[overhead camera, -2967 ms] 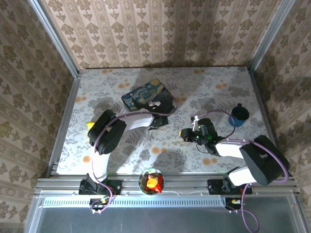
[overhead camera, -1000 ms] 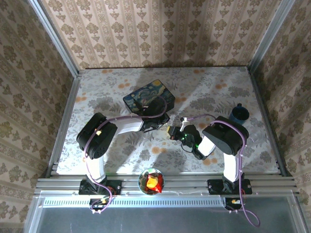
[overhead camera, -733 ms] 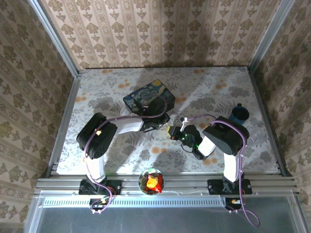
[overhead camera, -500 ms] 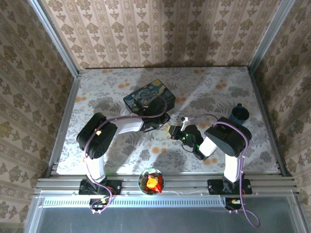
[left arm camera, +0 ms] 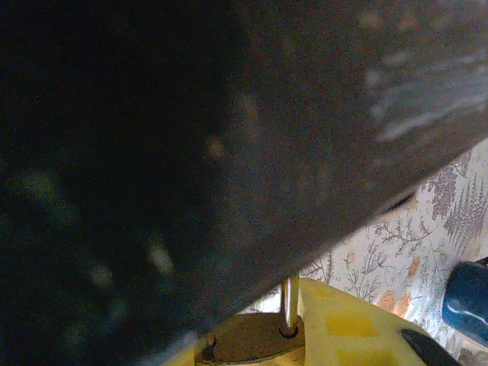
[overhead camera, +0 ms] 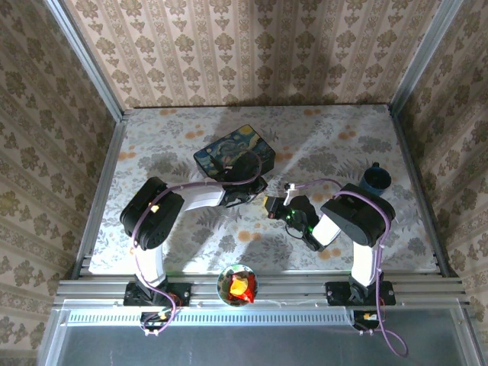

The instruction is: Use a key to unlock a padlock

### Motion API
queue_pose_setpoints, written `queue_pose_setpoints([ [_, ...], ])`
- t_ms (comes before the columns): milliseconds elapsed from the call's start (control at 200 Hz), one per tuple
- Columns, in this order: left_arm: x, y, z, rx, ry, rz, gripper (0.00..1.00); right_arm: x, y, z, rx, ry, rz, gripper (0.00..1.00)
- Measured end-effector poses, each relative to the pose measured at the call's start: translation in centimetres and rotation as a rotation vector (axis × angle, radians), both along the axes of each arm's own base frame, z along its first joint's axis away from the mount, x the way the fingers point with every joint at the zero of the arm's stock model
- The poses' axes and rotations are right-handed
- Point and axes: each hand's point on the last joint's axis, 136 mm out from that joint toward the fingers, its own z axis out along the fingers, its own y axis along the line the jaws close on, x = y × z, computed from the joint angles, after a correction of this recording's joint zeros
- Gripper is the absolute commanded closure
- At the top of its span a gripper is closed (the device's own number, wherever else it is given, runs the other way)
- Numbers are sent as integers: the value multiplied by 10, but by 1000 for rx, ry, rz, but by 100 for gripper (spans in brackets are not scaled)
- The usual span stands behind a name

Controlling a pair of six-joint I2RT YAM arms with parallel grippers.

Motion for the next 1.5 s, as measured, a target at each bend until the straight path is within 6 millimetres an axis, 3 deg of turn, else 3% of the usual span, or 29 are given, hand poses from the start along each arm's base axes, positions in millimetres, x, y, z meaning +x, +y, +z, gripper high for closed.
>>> queue_pose_setpoints([
  [1500, 24, -2, 12, -129, -44, 49, 100, 26, 4, 10, 228, 174, 113, 100],
])
